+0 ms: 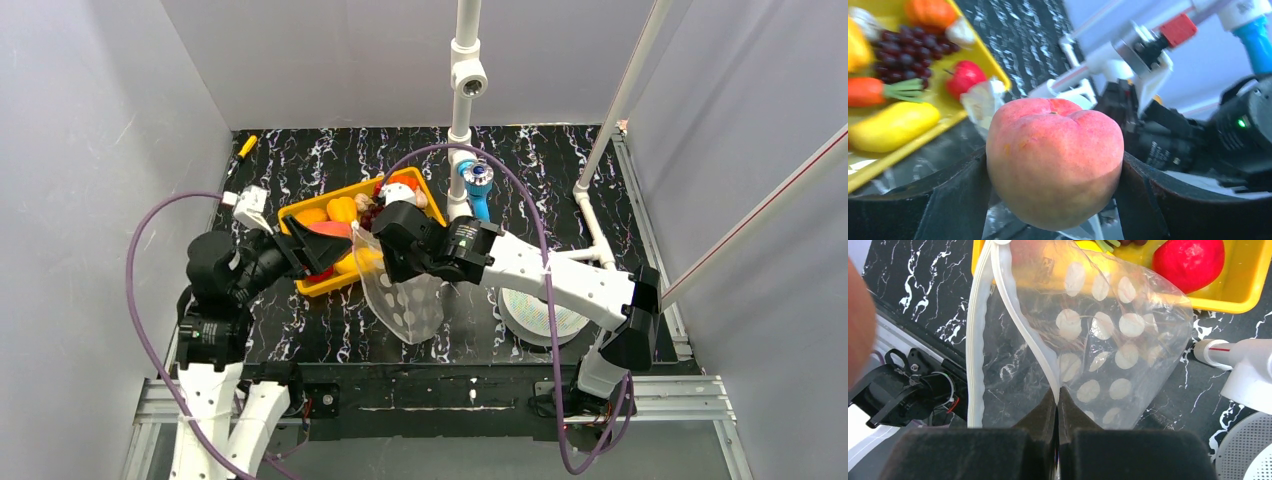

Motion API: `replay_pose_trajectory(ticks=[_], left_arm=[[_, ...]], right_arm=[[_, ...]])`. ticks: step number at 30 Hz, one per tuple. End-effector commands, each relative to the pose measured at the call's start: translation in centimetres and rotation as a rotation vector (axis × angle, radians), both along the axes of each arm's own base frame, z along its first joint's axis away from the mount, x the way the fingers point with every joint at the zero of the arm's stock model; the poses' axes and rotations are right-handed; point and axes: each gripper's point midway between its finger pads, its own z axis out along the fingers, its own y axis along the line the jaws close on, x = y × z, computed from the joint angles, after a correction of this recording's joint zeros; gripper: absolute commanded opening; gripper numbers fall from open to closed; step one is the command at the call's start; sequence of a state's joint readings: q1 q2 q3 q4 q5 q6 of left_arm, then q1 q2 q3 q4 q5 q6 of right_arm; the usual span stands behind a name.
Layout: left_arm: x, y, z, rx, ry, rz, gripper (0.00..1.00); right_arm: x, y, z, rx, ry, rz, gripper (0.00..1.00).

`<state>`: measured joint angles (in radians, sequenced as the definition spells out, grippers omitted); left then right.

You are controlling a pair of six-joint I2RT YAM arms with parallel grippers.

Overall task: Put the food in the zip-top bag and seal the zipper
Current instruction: Place the fake fruit in the zipper food storage bag.

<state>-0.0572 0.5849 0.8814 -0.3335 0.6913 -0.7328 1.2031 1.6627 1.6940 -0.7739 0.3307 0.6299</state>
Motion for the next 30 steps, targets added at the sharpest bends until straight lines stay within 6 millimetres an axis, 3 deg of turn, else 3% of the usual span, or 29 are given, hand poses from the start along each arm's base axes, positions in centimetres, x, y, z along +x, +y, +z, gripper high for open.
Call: replay_pose_trajectory(ticks=[1,7,9,13,20,27,30], left_arm=[[-1.2,-3.0,-0.1,-0.215,0.063,-0.209,0.36],[-1.9,-5.1,-0.7,-0.275,0.063,-0.304,0.37],[-1.9,-5.5,-2.5,-0.211,0.107,-0.275,0.37],[-2.7,-3.9,-6.1,-0.018,0.162,-0.188,0.4],[-3.8,-3.9,-10.1,0.043,0.339,-0.224,0.42],[-4.3,-2.6,-10.3,0.143,0.361,-0.184,0.48],[-4.4,-2.7,-9.7,0.144,0.371,-0.201,0.64]], right_arm=[[0.4,1.9,2.8,0.138,0.027,0.013,0.01],[0.1,2.7,2.7,0.168,0.059,0.034,0.01],[0.1,2.6,2.8,0.168,0.058,0.031,0.01],[0.3,2.0,3.5,0.174,0.043,0.014,0.01],[0.4,1.8,5.2,0.223,0.029,0.018,0.01],[0.1,2.2,6.0,0.248,0.029,0.039,0.01],[-0.1,2.4,6.0,0.254,0.034,0.051,0.01]])
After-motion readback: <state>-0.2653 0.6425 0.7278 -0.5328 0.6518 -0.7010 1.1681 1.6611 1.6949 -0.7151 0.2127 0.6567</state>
